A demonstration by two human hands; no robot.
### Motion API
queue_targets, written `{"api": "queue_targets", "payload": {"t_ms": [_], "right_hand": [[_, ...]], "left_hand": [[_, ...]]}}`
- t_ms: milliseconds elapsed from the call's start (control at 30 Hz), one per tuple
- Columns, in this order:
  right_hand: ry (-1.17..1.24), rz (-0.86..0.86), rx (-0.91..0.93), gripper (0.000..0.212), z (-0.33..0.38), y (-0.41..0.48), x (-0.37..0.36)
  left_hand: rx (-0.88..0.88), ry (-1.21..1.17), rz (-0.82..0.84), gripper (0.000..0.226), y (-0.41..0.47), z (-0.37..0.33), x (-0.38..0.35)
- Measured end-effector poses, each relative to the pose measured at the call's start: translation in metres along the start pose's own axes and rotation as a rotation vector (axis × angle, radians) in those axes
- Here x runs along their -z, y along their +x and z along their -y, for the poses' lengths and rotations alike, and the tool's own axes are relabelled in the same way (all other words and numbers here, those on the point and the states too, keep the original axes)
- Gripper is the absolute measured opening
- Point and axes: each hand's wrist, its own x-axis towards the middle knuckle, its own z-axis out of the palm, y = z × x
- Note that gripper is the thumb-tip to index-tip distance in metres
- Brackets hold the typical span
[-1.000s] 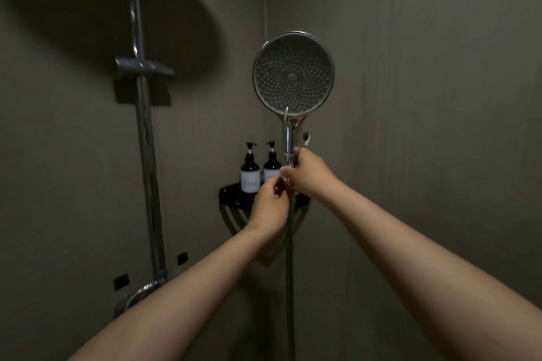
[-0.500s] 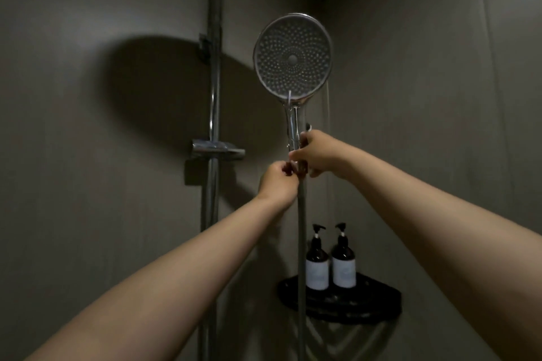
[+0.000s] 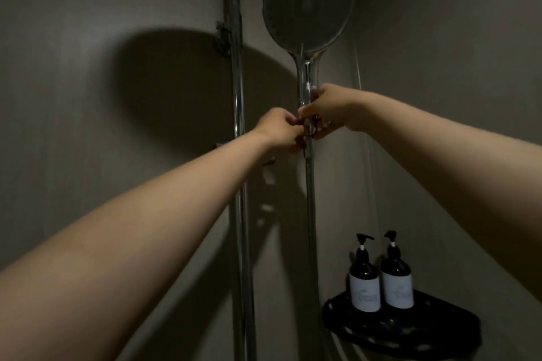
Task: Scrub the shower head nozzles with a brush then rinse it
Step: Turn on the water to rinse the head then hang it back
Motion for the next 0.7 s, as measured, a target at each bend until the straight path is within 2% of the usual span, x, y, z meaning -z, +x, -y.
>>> {"api": "queue_targets", "payload": {"t_ms": [233,333,500,700], "right_hand": [[0.018,0.009,0.086,0.016,0.011,0.034,0.013],[0.085,0.030,0.145,0.016,0.014,0.052,0.016],[0.146,0.086,0.222,0.017,0.013,0.080,0.015],[0.227,0.132,0.285,0.024,0.018,0.098,0.018]], "left_hand": [[-0.029,0.111,-0.091,0.031,0.029,-0.011,0.020],[-0.052,0.193,-0.143,0.026,0.040,-0.013,0.025],[-0.018,0.292,-0.221,0.029,0.055,-0.015,0.028],[-0.035,0.389,-0.319,0.016,0.064,-0.023,0.040]]}}
